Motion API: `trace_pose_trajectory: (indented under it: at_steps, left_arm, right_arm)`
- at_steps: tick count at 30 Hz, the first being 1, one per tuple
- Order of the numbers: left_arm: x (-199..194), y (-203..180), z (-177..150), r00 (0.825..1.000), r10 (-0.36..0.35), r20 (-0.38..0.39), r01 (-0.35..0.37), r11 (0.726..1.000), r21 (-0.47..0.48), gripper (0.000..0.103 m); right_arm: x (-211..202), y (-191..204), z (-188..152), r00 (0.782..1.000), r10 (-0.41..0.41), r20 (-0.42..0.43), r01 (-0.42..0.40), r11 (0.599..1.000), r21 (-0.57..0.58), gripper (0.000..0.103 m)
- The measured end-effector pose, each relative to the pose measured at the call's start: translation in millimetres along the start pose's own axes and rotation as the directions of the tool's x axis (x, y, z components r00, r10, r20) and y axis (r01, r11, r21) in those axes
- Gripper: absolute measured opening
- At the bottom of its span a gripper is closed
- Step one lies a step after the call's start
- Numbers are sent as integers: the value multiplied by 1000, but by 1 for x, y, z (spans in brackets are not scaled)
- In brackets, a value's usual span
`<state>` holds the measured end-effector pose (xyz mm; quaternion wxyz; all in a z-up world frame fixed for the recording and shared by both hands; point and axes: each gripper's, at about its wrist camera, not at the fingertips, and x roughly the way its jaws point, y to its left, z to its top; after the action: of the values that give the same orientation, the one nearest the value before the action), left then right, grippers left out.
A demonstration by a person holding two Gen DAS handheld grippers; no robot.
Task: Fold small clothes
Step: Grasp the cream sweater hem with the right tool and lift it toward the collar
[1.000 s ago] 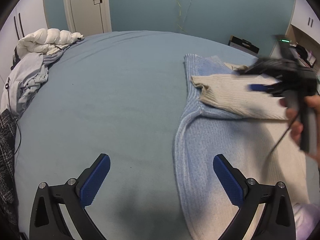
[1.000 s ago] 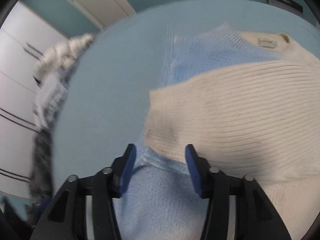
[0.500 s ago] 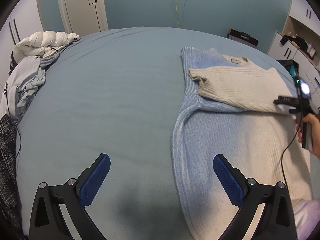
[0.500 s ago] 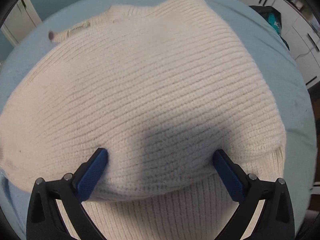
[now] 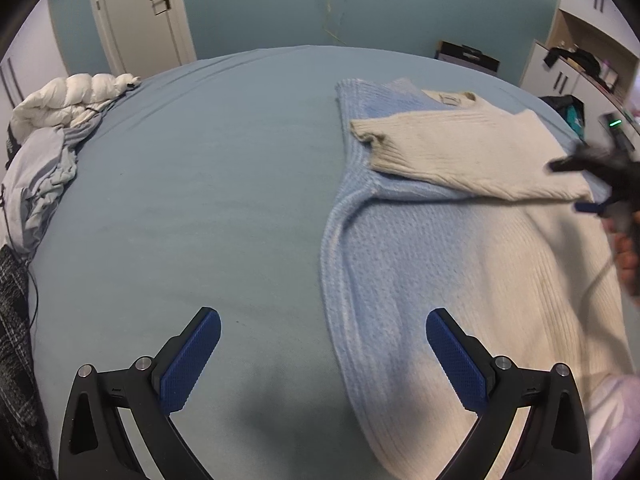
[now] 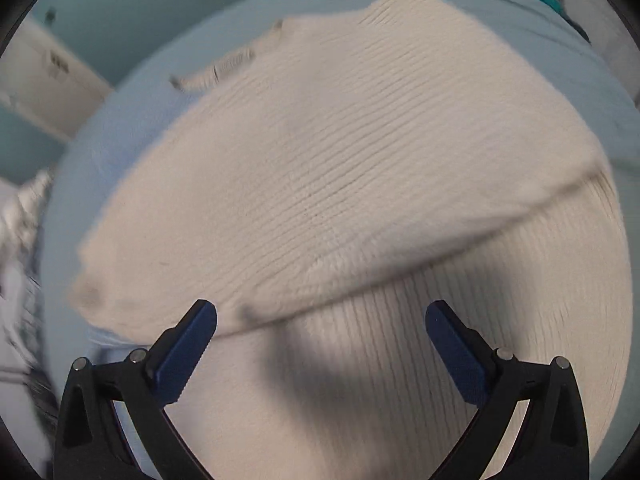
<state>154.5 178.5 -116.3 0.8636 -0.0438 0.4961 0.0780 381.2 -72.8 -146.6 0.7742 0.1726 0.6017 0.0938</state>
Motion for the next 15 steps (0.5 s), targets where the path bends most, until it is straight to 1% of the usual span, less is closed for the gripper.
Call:
trace_pose_trajectory:
  at_steps: [2,4,6,7,8,10,11,12,13,15]
  left_arm:
    - [-4,-3,-2,1000,4,10,-5,1000,19,103]
    - [-6,-7,-5,1000,11,20,-12,1000,29,103]
    - [-7,-11,-8,1000,14,24,-15,999,33,103]
    - [-7,-12,-9,1000,13,24,-13,999,31,103]
    - [-7,-13,-12,1000,11,20,-11,1000,24,103]
    - [-7,-14,-18,1000,-4,6,4,1000,8,103]
    - [-8,-14,-23,1000,-12,0,12,1000,-10,103]
    - [-9,-14,-25,1000,-9,-3,9,1000,-23,103]
    - [-11,-13,-29,1000,-1,-4,1,999,-38,103]
    - [-14,-13,-39,1000,17,-11,-17,998,-60,103]
  right_arm:
    - [-49,-5,-14,999,26,38,-25,999,-28,102]
    - [-101,-12,-35,997,7,78,0,997,-82,102]
    - [-154,-27,-69,992,-4,124,22,990,-138,102]
    - [-172,-32,-84,989,-2,151,25,989,-147,102]
    - [-205,-43,-102,982,-1,189,29,989,-145,102]
    - [-228,-70,-104,973,4,232,26,992,-126,102]
    - [-250,-84,-118,967,10,254,18,994,-109,102]
    - [-246,-84,-113,966,6,259,20,995,-99,102]
    - [-254,-95,-120,965,-1,262,24,996,-85,102]
    - [-248,-120,-127,966,-8,258,20,999,-45,102]
